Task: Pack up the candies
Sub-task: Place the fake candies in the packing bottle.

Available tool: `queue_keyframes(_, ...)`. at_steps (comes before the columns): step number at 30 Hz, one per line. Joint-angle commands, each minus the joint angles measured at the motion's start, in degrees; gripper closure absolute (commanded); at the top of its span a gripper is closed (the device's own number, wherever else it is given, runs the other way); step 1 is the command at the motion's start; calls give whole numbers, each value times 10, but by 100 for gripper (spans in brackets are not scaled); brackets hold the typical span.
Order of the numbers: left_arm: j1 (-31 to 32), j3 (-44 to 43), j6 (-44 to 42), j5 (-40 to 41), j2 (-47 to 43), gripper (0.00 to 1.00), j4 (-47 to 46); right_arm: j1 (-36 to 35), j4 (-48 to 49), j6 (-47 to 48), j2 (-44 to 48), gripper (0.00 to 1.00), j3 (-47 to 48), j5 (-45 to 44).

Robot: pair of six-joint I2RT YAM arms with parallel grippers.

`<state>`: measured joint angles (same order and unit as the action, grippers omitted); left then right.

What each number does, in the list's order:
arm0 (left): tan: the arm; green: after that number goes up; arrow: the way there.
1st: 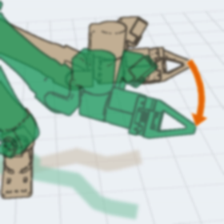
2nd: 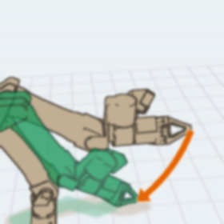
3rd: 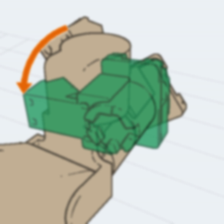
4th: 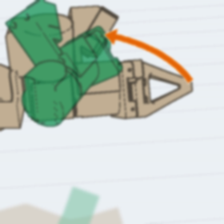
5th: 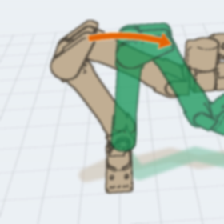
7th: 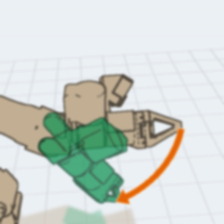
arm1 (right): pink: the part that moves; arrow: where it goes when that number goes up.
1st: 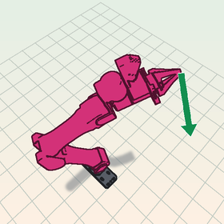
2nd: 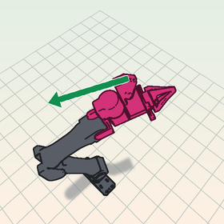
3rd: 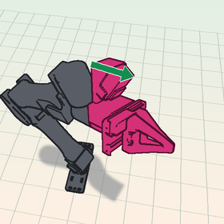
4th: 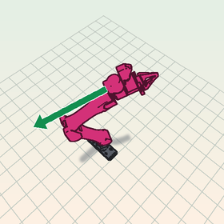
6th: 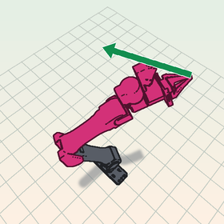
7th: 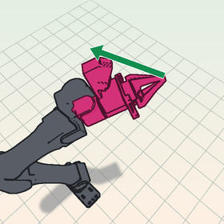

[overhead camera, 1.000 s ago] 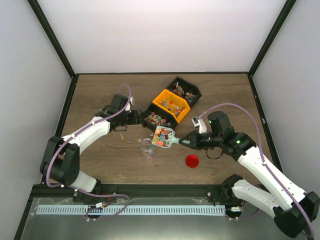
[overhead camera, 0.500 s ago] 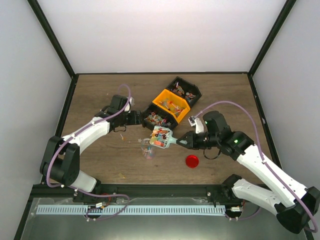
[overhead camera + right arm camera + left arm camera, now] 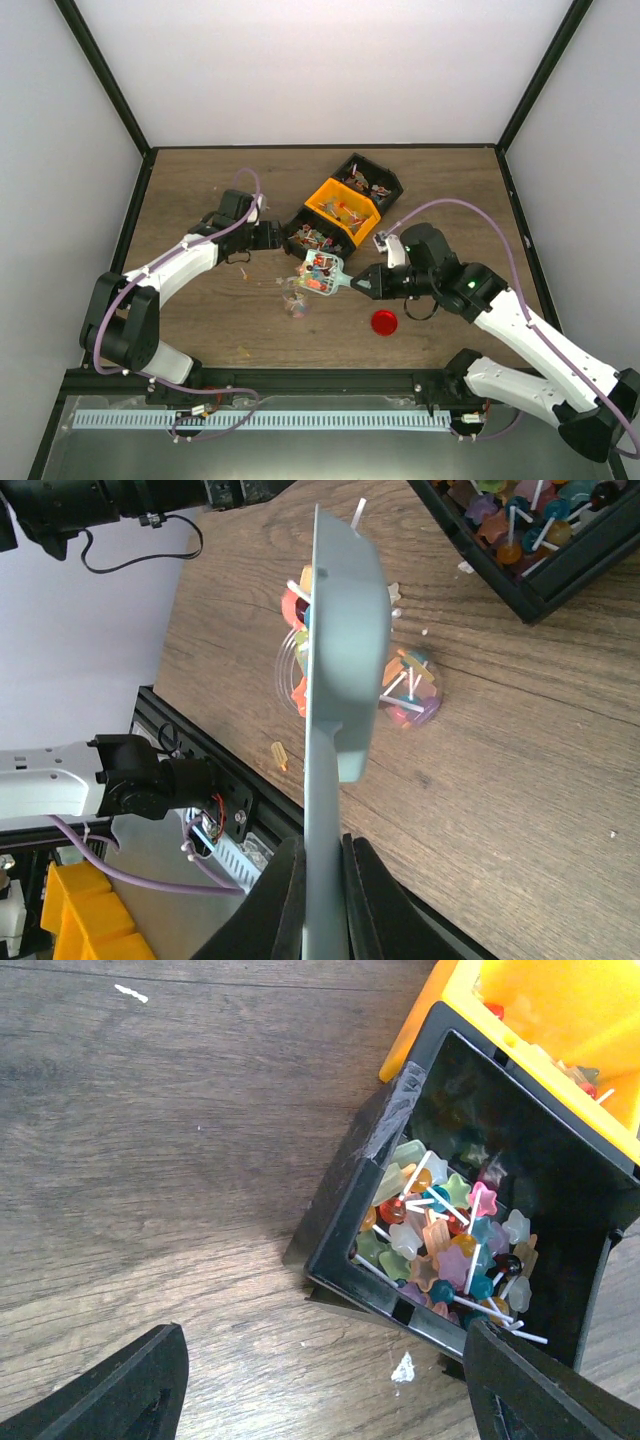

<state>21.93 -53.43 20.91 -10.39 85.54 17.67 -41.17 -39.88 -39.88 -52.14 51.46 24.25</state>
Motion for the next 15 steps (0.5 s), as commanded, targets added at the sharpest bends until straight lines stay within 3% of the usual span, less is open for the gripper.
queue_keyframes(1, -5, 8, -6, -4, -7, 23, -12, -30, 4, 5, -5, 99, 39, -35)
queue_keyframes(15, -9, 15, -5, -10, -11, 23, -18, -42, -2, -3, 2, 99, 40, -54)
